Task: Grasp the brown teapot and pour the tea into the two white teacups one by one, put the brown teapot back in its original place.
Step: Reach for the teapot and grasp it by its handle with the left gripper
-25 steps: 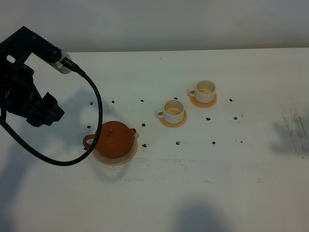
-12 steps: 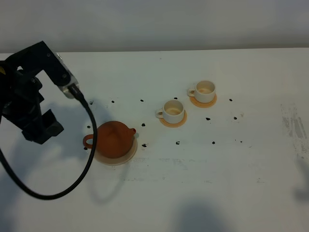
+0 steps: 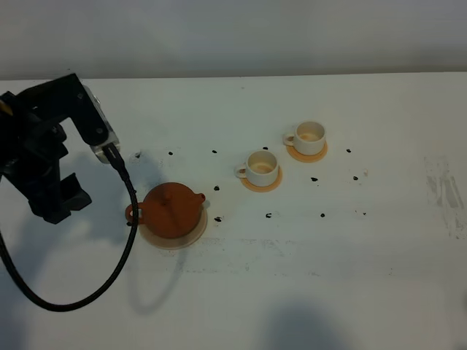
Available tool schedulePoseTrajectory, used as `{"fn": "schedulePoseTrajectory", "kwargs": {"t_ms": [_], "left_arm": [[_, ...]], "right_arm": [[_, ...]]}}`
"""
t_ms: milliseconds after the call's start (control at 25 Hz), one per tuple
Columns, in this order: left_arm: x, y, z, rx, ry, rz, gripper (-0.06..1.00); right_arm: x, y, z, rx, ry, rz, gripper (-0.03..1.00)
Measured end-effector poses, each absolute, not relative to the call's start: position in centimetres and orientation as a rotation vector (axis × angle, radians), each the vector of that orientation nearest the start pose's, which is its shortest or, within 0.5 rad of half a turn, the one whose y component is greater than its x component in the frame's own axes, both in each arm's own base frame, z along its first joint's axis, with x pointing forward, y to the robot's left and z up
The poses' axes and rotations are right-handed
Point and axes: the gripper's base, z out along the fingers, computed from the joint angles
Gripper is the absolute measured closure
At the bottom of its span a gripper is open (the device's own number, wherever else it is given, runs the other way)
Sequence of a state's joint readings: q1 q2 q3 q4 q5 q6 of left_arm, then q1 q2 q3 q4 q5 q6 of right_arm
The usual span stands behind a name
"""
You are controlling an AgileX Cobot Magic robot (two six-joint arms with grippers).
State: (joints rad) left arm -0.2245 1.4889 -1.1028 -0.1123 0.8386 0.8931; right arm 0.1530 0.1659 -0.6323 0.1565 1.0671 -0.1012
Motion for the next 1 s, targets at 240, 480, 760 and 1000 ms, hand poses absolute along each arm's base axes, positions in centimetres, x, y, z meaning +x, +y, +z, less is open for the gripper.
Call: {"fn": "schedulePoseTrajectory", "kwargs": {"t_ms": [240, 480, 760, 1000], "left_arm": [[29.9, -7.6, 26.0, 1.387, 2.334, 0.072, 0.27], [30.8, -7.7, 24.8, 1.404, 2.335, 0.076, 0.27], [31.5, -7.9, 23.6, 1.407, 2.344, 0.075, 0.27], [31.9, -8.0, 22.7, 1.415, 2.358, 0.070, 0.27]], "right_arm": [[-0.9, 1.1, 29.4, -0.268, 2.025, 0.221, 0.47], [-1.3, 0.8, 28.1, -0.271, 2.043, 0.184, 0.47], [-1.2, 0.5, 28.0, -0.261, 2.051, 0.137, 0.47], [-1.2, 0.5, 28.0, -0.249, 2.053, 0.140, 0.47]]}}
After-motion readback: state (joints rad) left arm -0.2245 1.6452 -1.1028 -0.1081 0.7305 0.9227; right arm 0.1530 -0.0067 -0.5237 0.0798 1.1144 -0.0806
